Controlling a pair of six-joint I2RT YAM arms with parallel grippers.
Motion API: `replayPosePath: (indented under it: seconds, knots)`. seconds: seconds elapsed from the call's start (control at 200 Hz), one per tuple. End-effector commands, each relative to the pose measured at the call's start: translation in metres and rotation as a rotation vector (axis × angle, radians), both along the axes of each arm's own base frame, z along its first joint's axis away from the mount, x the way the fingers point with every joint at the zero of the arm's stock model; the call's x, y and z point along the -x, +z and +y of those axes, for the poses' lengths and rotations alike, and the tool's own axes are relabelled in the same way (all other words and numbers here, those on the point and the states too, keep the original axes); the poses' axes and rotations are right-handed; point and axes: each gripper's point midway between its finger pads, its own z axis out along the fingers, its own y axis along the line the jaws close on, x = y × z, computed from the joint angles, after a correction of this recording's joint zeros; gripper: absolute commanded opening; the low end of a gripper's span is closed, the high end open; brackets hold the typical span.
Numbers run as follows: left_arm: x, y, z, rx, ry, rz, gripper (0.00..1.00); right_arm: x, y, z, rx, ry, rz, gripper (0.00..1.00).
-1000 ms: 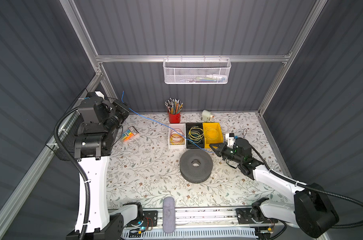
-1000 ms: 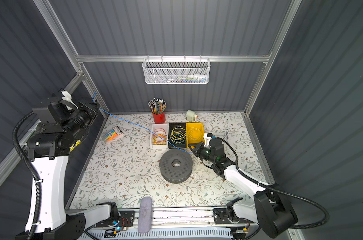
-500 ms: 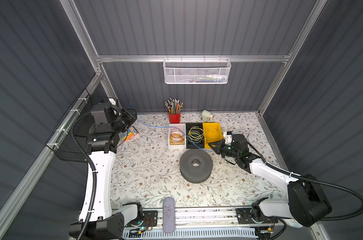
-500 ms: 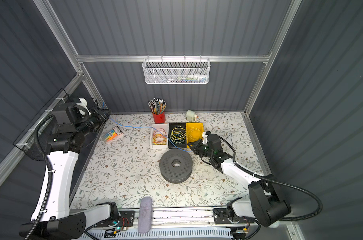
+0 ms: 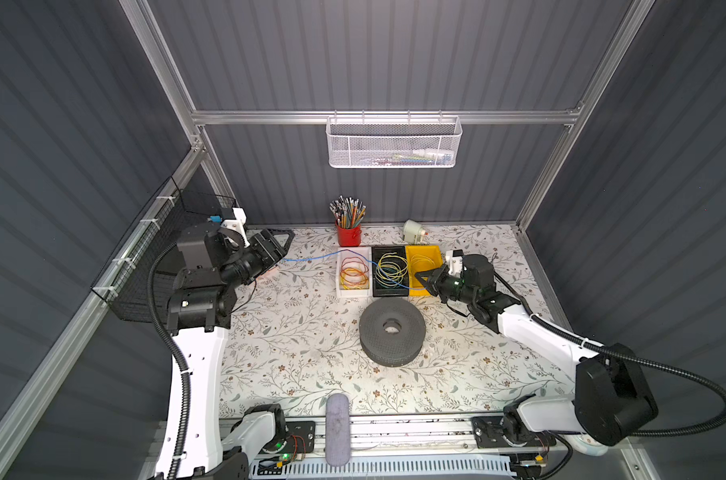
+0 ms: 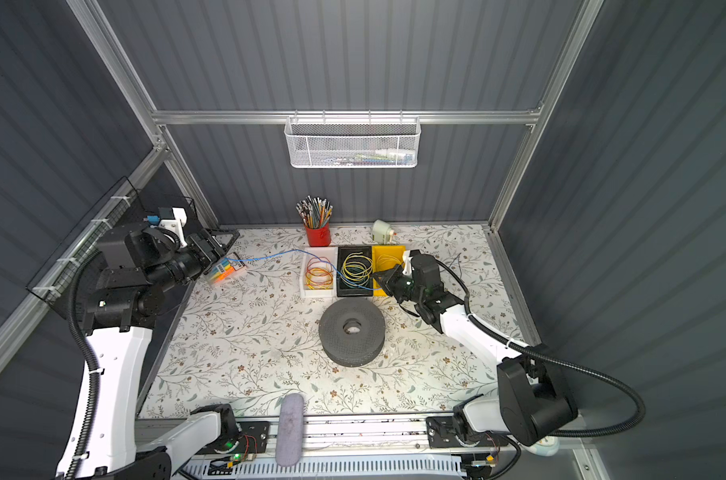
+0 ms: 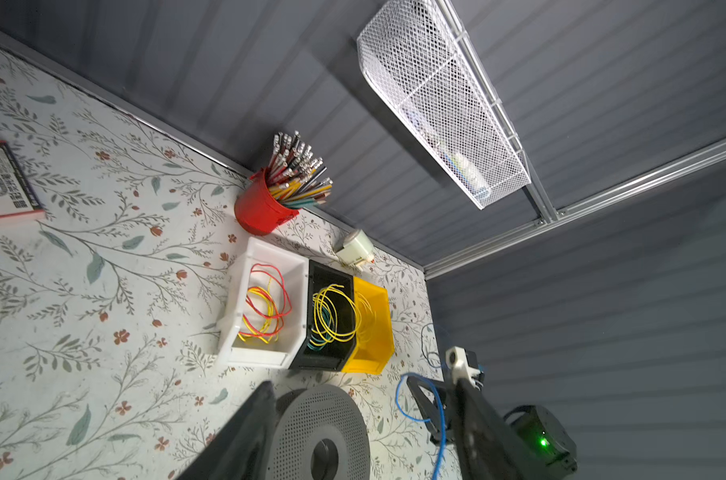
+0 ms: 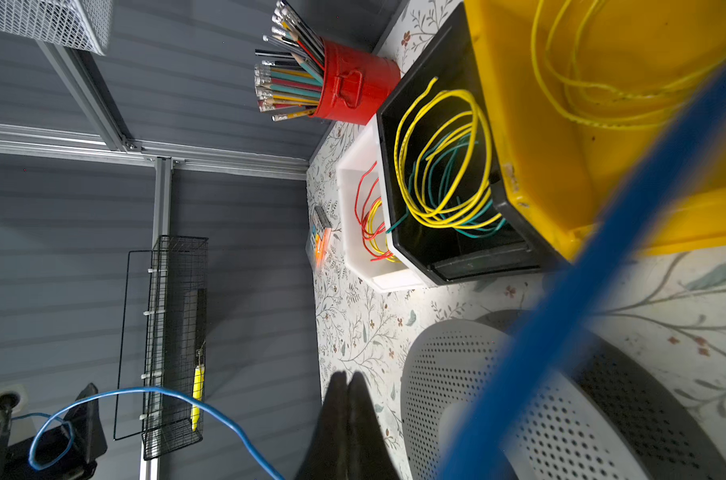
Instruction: Wrap the cables
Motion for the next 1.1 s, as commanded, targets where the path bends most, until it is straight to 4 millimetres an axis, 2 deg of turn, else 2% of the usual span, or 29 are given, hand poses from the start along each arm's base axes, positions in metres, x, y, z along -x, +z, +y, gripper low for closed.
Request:
replayPosePath:
  seconds: [0.0, 0.105, 0.195, 0.21, 0.3, 0.365, 0.445, 0.455, 0.51, 0.575, 0.655, 0.755, 0.97, 1.096]
  knots:
    - [0.025, -0.013, -0.006, -0.045, -0.057, 0.052, 0.70, -0.011, 0.005, -0.006, 0.012, -0.026, -0.008, 0.00]
    - [0.034, -0.003, -0.017, -0.008, -0.126, 0.037, 0.71, -0.018, 0.006, -0.011, 0.016, -0.048, -0.008, 0.00]
    - [0.043, -0.004, -0.034, 0.061, -0.233, 0.045, 0.73, -0.024, 0.008, -0.015, 0.017, -0.066, -0.012, 0.00]
    - [0.043, -0.013, -0.038, 0.088, -0.261, 0.065, 0.73, -0.025, 0.008, -0.016, 0.017, -0.069, -0.013, 0.00]
    - [0.049, -0.017, -0.051, 0.178, -0.340, 0.074, 0.73, -0.032, 0.016, -0.018, 0.017, -0.088, -0.029, 0.00]
    - [0.053, -0.012, -0.050, 0.175, -0.334, 0.056, 0.74, -0.039, 0.018, -0.022, 0.016, -0.101, -0.031, 0.00]
    - [0.052, -0.013, -0.037, 0.075, -0.246, 0.085, 0.82, -0.047, 0.014, -0.030, 0.019, -0.124, -0.025, 0.00]
    - [0.052, -0.006, -0.034, 0.055, -0.231, 0.070, 0.82, -0.048, 0.014, -0.031, 0.019, -0.126, -0.023, 0.00]
    - [0.054, 0.000, -0.027, -0.004, -0.198, 0.062, 0.83, -0.052, 0.012, -0.034, 0.022, -0.137, -0.021, 0.00]
    - [0.055, 0.010, -0.030, 0.010, -0.217, 0.033, 0.86, -0.055, 0.010, -0.034, 0.024, -0.140, -0.017, 0.00]
    - [0.057, 0.014, -0.041, 0.066, -0.288, 0.038, 0.94, -0.059, 0.008, -0.034, 0.028, -0.145, -0.014, 0.00]
    - [0.061, 0.001, -0.045, 0.080, -0.321, 0.093, 0.94, -0.066, 0.003, -0.035, 0.031, -0.153, -0.003, 0.00]
    - [0.079, -0.041, -0.032, -0.025, -0.264, 0.235, 0.90, -0.082, 0.002, -0.044, 0.029, -0.182, -0.002, 0.00]
    - [0.084, -0.035, -0.035, -0.012, -0.272, 0.189, 0.88, -0.088, 0.007, -0.048, 0.026, -0.192, -0.008, 0.00]
